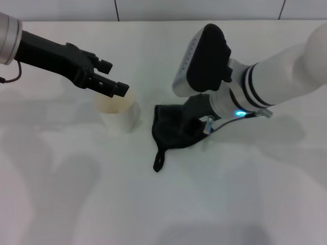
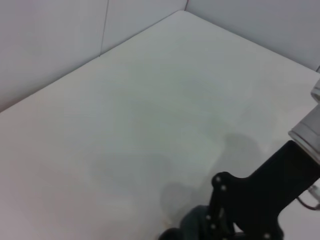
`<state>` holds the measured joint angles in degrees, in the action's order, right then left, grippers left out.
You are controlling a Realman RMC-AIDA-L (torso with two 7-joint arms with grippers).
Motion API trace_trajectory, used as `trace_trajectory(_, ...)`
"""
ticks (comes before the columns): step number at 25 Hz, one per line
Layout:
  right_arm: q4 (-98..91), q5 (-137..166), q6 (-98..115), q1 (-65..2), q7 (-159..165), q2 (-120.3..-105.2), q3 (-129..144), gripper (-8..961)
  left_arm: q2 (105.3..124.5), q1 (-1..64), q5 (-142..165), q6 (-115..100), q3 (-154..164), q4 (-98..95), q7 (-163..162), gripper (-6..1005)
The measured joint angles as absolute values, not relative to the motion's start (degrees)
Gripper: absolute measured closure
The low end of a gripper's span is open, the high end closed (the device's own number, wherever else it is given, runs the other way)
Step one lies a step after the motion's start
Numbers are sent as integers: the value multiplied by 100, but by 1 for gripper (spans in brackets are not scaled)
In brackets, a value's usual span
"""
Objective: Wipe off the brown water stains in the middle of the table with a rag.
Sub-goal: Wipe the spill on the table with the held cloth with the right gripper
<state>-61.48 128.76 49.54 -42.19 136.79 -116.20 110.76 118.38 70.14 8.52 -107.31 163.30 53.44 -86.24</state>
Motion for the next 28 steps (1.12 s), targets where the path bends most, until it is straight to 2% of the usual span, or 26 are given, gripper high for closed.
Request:
trace_trajectory(13, -5106, 12878, 3460, -4531, 14030, -11620, 11002, 932, 11849, 7014, 856, -10731, 16330, 5344, -8632, 106)
trace_trajectory(22, -5014, 12860, 3641, -4459, 14040, -11597, 10473, 933, 11854, 7003, 871, -10731, 16330, 5344, -8630, 106)
trace_trajectory(28, -5548, 12909, 4685, -4484, 13979, -11593, 10981, 932, 11856, 7016, 874, -10684, 16330, 5344, -8630, 106)
